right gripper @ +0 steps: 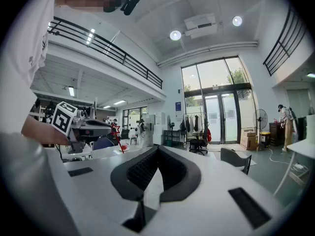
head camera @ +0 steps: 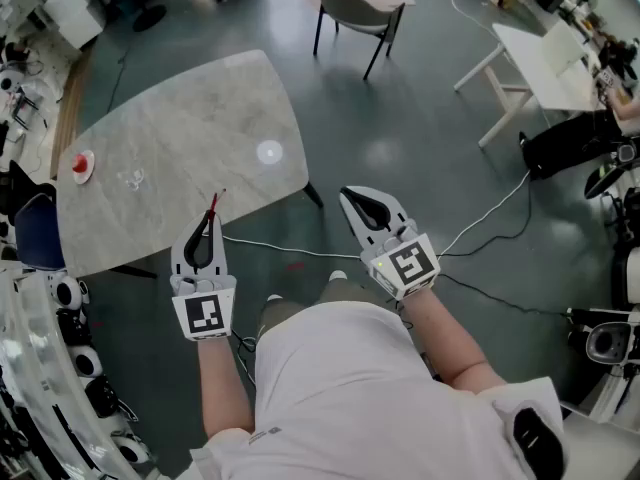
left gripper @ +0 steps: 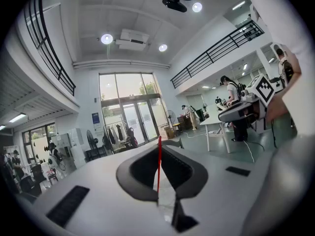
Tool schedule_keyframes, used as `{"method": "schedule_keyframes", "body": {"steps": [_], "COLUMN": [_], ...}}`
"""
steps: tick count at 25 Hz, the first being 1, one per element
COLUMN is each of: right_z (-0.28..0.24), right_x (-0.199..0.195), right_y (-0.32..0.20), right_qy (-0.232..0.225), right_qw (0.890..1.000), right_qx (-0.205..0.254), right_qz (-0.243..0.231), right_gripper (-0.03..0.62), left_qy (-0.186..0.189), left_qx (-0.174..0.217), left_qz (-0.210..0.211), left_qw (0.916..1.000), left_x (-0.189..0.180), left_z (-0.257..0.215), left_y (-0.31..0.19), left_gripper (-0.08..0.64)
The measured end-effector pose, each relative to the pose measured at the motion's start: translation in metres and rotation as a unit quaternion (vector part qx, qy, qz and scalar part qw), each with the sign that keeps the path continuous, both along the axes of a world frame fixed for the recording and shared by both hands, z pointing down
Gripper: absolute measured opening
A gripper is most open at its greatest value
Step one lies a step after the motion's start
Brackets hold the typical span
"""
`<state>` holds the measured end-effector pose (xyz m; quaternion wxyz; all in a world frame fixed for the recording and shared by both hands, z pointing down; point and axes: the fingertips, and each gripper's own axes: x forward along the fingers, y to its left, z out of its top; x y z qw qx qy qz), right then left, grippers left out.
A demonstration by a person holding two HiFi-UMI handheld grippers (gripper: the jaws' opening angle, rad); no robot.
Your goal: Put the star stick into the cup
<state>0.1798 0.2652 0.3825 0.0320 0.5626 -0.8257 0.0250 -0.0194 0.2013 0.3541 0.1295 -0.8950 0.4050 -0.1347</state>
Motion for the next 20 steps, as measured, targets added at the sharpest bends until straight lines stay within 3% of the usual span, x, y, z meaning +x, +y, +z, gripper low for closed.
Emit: {"method": "schedule_keyframes", "body": {"steps": [13, 20], "right_z": [0.018, 0.032], "right_x": [0.042, 0.026], "right_y": [-0.009, -0.064], "right_qy": [0.0, 0.012], "right_qw": [1.0, 1.0], "right_qx": [0.007, -0.015], "right_qz": [-0.013, -0.013], "right_gripper": [0.011, 0.011], "left_qy": [-0.039, -0.02], "left_qx": [-0.02, -0.045], "left_qz": [-0.01, -0.005], "left_qw": [0.999, 0.9988], "left_x": [0.047, 0.034], "left_z": [0.022, 0.046], "left_y": [0.001, -0.059], "left_gripper": [0.015, 0.015]}}
